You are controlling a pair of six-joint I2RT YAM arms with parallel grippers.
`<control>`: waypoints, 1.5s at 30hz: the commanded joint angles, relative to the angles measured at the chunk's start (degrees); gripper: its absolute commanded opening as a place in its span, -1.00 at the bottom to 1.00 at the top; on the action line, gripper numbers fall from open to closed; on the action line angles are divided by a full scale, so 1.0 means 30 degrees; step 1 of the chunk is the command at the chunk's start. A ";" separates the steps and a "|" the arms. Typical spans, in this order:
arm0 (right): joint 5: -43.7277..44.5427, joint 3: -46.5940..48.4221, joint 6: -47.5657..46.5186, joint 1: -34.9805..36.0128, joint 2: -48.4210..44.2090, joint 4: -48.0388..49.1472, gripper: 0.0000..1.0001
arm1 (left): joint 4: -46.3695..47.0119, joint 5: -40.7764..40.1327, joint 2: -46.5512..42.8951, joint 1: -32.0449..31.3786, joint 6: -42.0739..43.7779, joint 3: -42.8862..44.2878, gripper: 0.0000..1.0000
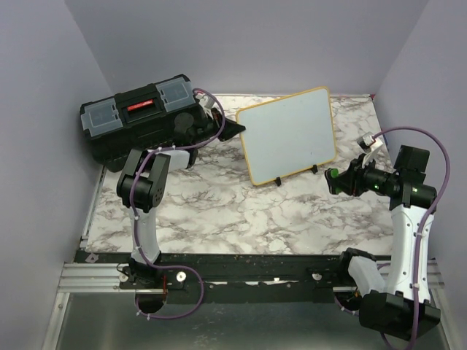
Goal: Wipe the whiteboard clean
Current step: Place the whiteboard on the whiteboard stand, then place the whiteboard eraser at the center of the board.
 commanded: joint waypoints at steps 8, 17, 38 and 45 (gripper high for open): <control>-0.0417 0.0399 -0.0212 -0.0103 -0.0045 -0.0409 -0.99 | 0.0563 -0.0819 -0.0080 0.0603 -0.0273 -0.0640 -0.17; 0.1307 0.0214 0.0185 -0.0103 0.0722 0.0427 -0.99 | 0.1496 -0.1090 -0.1607 0.1057 -0.0692 -0.2225 0.63; 1.1281 -0.3552 -0.1751 -0.0113 1.0587 0.9743 -0.61 | -1.7380 -0.8428 -2.1389 0.1407 0.4487 -0.9261 0.97; 1.2114 -0.3886 -0.1860 -0.0103 1.0869 0.9480 0.27 | -2.0327 -0.8204 -2.6375 0.1983 0.4688 -0.9414 0.97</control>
